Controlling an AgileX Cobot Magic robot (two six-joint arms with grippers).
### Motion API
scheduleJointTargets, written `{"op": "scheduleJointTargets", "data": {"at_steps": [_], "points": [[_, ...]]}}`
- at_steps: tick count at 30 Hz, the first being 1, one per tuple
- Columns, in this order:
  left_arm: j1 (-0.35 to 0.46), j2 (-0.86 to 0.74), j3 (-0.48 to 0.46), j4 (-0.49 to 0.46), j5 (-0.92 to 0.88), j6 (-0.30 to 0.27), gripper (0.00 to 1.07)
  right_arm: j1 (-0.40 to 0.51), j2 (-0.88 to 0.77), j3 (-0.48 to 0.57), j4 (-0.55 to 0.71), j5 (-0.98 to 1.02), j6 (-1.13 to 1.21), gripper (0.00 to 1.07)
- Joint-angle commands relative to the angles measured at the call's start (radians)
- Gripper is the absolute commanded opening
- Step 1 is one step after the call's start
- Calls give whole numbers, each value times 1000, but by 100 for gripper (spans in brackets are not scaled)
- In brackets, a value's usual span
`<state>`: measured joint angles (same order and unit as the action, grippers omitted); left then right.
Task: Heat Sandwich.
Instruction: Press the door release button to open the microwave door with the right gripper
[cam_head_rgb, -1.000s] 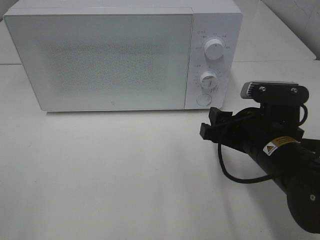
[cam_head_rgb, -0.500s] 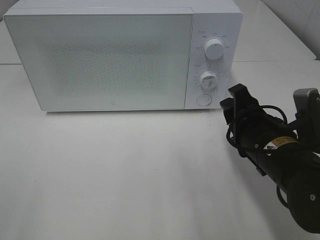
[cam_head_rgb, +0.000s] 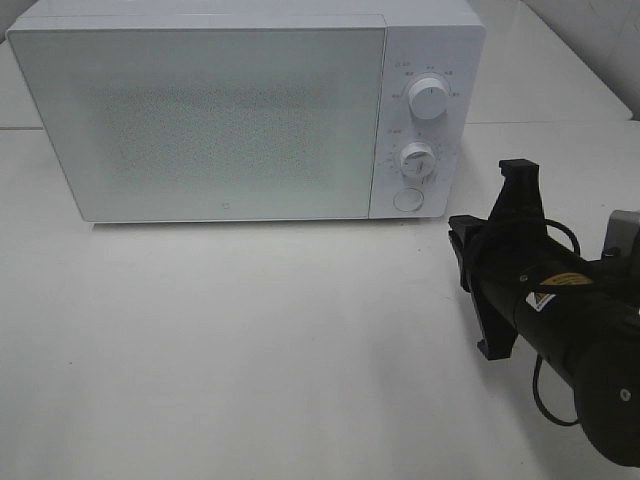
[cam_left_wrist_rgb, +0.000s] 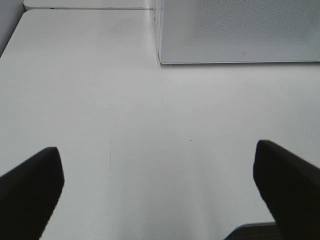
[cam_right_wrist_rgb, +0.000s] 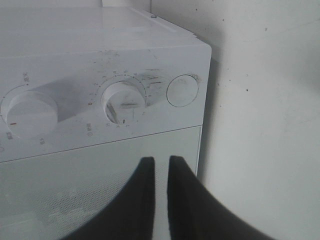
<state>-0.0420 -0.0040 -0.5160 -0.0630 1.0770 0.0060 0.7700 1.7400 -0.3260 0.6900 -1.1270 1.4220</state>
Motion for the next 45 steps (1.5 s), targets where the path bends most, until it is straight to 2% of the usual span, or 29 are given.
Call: {"op": "scheduleJointTargets", "data": {"at_steps": [1,11,17,22,37,45], "points": [[1,-7,1,2,-10,-6,98,2,-4,-6,2,5,12,0],[1,-7,1,2,-10,-6,98,-3,-4,-33,9,111,19,0],[1,-7,1,2,-10,-6,98,-74,21,-89,-23,164,-43,0],[1,-7,1,2,-10,-6,98,-116,83,-155,-78,187,-38,0],[1,-7,1,2,-10,-6,98,-206,255,-374,-139,270,-46,0],[1,-7,1,2,-10,-6,98,-223,331,-467,-128,285,-65,0]]}}
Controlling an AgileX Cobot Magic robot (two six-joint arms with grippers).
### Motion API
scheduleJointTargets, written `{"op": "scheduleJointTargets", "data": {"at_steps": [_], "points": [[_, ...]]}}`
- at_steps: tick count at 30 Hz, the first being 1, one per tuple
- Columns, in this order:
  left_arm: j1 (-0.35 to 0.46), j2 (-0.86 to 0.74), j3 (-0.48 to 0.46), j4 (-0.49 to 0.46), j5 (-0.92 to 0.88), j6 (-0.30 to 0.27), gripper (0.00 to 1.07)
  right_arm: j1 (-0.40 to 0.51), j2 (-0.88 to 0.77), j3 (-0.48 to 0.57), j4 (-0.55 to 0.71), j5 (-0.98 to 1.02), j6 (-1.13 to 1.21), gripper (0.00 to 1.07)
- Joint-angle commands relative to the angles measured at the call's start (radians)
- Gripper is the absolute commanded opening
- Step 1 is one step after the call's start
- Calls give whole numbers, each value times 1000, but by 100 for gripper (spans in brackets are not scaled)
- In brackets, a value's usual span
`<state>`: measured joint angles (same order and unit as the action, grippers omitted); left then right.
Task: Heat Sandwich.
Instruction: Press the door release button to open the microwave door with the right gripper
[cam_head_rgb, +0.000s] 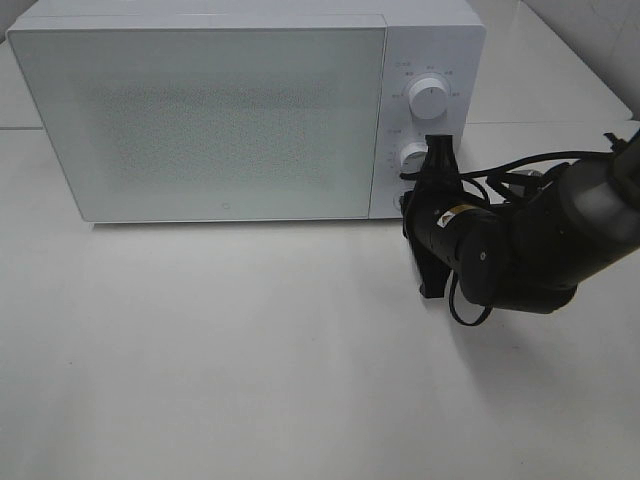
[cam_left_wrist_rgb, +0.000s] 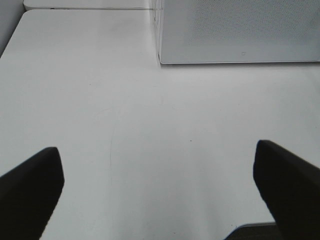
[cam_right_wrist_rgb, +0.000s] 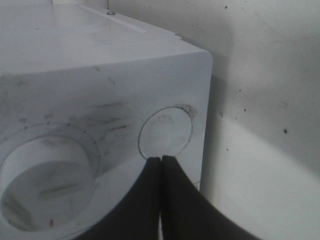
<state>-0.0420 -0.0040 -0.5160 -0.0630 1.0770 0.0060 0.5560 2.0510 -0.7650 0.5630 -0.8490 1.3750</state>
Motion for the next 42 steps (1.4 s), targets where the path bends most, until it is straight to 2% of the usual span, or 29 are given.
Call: {"op": "scheduleJointTargets", "data": {"at_steps": [1,8,18,29,42], "points": [[1,-7,1,2,-10,-6,98,-9,27,-37,4,7,-19,0],[1,-7,1,2,-10,-6,98,-9,59,-74,82,-14,-68,0],[1,-7,1,2,-10,-6,98,-9,95,-138,131,-34,-86,0],[1,-7,1,2,-10,-6,98,-8,91,-160,125,-205,-98,0],[1,-7,1,2,-10,-6,98,-8,45,-160,124,-203,-98,0]]}}
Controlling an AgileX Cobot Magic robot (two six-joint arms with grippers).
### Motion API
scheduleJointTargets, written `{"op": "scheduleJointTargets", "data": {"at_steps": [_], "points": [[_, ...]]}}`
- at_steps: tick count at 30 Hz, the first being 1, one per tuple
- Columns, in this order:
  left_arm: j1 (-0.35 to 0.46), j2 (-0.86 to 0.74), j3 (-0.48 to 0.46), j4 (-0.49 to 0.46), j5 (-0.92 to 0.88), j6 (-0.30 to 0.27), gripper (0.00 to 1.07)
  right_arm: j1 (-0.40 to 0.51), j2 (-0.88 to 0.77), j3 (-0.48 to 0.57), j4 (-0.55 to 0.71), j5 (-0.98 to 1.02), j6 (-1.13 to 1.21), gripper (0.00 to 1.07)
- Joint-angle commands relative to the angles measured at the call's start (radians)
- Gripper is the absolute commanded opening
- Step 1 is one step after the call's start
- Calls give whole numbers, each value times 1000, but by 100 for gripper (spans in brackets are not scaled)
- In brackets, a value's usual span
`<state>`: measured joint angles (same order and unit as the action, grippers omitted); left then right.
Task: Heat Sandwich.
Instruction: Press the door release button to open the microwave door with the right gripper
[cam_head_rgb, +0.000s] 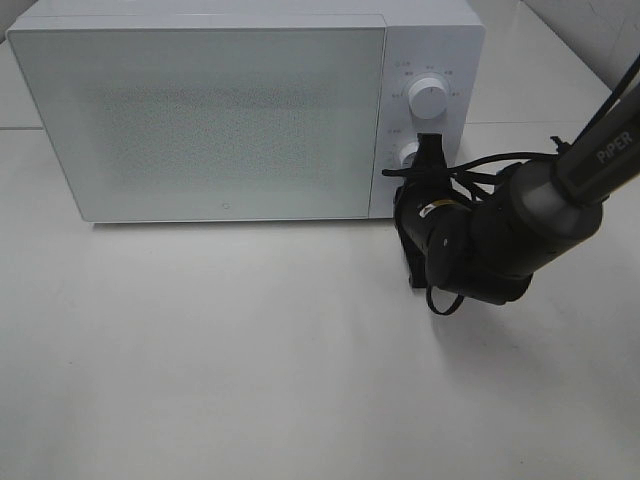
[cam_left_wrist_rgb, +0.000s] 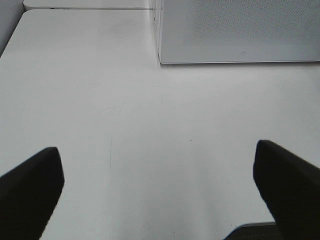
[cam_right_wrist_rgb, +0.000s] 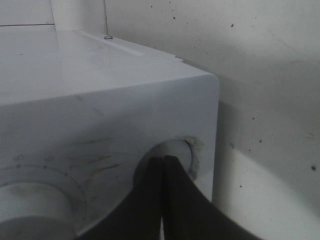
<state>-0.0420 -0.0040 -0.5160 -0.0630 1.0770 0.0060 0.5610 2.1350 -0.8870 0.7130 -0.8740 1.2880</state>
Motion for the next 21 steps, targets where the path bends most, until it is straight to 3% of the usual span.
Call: {"op": "scheduleJointTargets", "data": {"at_steps": [1,21], "points": [[1,-7,1,2,-10,-6,98,-12,-39,-38,-27,-180,-11,0],[1,-7,1,2,-10,-6,98,-13,49,-200,-42,-308,-70,0]]}}
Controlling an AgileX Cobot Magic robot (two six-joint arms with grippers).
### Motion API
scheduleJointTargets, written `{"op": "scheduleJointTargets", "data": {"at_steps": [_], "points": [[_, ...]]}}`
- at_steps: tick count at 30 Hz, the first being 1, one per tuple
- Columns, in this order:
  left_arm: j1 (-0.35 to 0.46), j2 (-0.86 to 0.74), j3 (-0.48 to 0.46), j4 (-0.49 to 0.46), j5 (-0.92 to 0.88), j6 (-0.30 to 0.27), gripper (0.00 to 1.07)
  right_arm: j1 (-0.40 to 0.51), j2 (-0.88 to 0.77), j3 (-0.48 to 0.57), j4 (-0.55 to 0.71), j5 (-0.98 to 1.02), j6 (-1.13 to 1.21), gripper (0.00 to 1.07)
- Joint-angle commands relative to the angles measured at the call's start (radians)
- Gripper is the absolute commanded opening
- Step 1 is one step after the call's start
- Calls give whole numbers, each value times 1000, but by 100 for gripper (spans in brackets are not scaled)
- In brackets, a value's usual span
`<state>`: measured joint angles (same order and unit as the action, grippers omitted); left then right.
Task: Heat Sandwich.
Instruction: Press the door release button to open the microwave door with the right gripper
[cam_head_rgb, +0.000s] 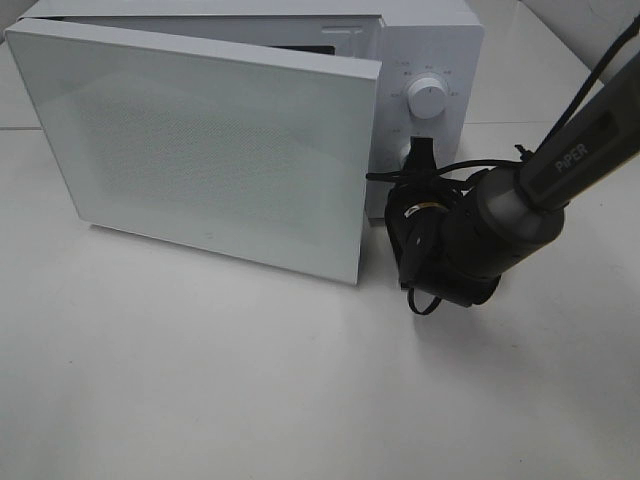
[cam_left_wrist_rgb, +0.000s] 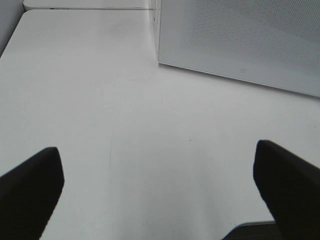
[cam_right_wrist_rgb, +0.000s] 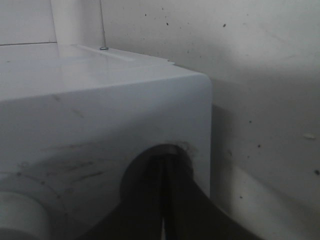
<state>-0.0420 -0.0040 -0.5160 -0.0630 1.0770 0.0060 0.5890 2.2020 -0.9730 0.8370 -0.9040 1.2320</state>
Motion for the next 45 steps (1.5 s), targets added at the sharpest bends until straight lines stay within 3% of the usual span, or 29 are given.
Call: {"op": "scheduleJointTargets", "data": {"at_steps": [1,25,39,45], "points": [[1,-7,1,2,-10,-6,98,-41,-18,-114,-166,-278,-14,0],[1,-7,1,2,-10,-6,98,-41,-26,-109,-183,-191,-11,0],[1,-7,1,2,-10,-6,98,-38,-111,11,-175,68,56,0],[1,-7,1,2,-10,-6,98,-26,-171,120,-187,147,73,0]]}}
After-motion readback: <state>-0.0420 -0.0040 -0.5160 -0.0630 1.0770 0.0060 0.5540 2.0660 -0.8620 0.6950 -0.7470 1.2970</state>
